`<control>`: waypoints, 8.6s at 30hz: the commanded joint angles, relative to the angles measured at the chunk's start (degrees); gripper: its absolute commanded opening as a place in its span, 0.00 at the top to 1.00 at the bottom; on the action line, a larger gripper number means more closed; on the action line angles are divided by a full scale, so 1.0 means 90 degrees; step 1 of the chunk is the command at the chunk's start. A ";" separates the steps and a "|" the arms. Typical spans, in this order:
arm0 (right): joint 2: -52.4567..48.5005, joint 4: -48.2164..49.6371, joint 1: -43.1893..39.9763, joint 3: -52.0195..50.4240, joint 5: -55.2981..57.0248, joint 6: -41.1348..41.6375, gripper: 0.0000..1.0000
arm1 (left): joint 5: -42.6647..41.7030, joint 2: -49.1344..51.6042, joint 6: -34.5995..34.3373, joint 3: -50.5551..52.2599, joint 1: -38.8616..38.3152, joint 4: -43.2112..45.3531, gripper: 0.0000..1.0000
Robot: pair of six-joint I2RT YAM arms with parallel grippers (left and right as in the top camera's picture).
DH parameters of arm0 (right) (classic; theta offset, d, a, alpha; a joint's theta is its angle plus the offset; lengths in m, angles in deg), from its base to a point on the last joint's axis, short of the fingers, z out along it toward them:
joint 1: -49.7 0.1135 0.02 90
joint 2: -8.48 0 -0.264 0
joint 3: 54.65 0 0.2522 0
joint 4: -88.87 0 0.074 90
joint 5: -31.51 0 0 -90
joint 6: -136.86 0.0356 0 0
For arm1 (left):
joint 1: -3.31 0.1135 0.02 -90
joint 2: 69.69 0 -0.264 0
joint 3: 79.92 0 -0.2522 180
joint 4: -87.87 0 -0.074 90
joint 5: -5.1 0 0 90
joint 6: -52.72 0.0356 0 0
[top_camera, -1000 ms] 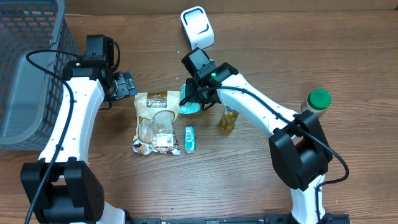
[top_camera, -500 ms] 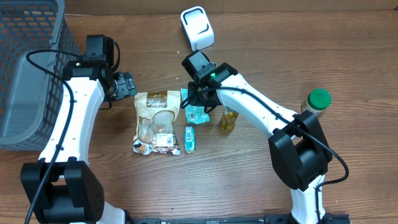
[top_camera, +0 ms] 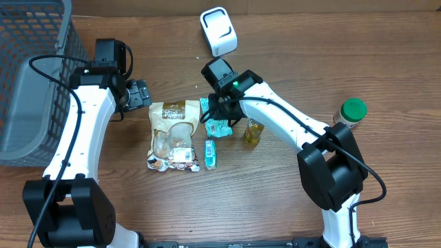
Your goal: Scan the item barcode
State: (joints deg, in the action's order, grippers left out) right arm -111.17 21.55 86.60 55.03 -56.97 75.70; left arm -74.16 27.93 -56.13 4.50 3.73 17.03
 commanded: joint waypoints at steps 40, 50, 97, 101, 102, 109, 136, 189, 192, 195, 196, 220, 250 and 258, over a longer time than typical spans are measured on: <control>-0.0665 -0.0763 0.0542 0.1887 0.0831 -0.0731 0.62 | 0.0017 -0.0027 0.0119 -0.0092 -0.0007 0.0015 0.00; -0.0789 -0.0600 0.0529 0.1870 0.1103 -0.0709 0.60 | 0.0017 -0.0027 0.0119 -0.0092 -0.0007 0.0012 0.01; -0.1219 -0.3881 -0.0019 0.5901 0.1982 -0.0588 0.55 | 0.0017 -0.0027 0.0119 -0.0092 -0.0007 0.0012 0.01; -0.1066 -0.4469 -0.0469 0.6234 0.1892 -0.0588 0.55 | 0.0017 -0.0027 0.0119 -0.0092 -0.0007 0.0012 0.01; -0.1044 -0.4549 -0.0595 0.6234 0.1868 -0.0588 0.53 | 0.0017 -0.0027 0.0119 -0.0092 -0.0007 0.0015 0.00; -0.1039 -0.4833 -0.1513 0.6176 0.1537 -0.0590 0.37 | 0.0017 -0.0027 0.0119 -0.0092 -0.0007 0.0015 0.00; -0.1039 -0.4823 -0.2062 0.6171 0.1319 -0.0588 0.00 | 0.0017 -0.0027 0.0119 -0.0092 -0.0007 0.0015 0.00; -0.1039 -0.4823 -0.2062 0.6171 0.1319 -0.0590 0.00 | 0.0017 -0.0027 0.0117 -0.0092 -0.0007 0.0049 0.00; -0.1039 -0.4823 -0.2062 0.6171 0.1319 -0.0588 0.00 | 0.0015 -0.0027 0.0117 -0.0092 -0.0007 0.0049 0.00; -0.1039 -0.4823 -0.2062 0.6171 0.1319 -0.0588 0.00 | 0.0017 -0.0027 0.0117 -0.0092 -0.0007 0.0046 0.01; -0.1039 -0.4823 -0.2062 0.6171 0.1319 -0.0590 0.00 | 0.0017 -0.0027 0.0119 -0.0092 -0.0007 0.0044 0.00; -0.1039 -0.4823 -0.2062 0.6171 0.1319 -0.0590 0.00 | 0.0017 -0.0027 0.0117 -0.0092 -0.0007 0.0044 0.00; -0.1039 -0.4447 -0.2062 0.6171 0.0937 -0.0544 0.00 | 0.0017 -0.0027 0.0119 -0.0092 -0.0007 0.0041 0.00; -0.0991 -0.4714 -0.2074 0.6186 -0.0049 -0.0801 0.49 | 0.0017 -0.0027 0.0117 -0.0092 -0.0007 0.0041 0.00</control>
State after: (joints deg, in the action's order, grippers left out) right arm -122.12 -19.74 68.44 109.85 -53.73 69.23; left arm -74.16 27.93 -56.13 4.50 3.73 17.10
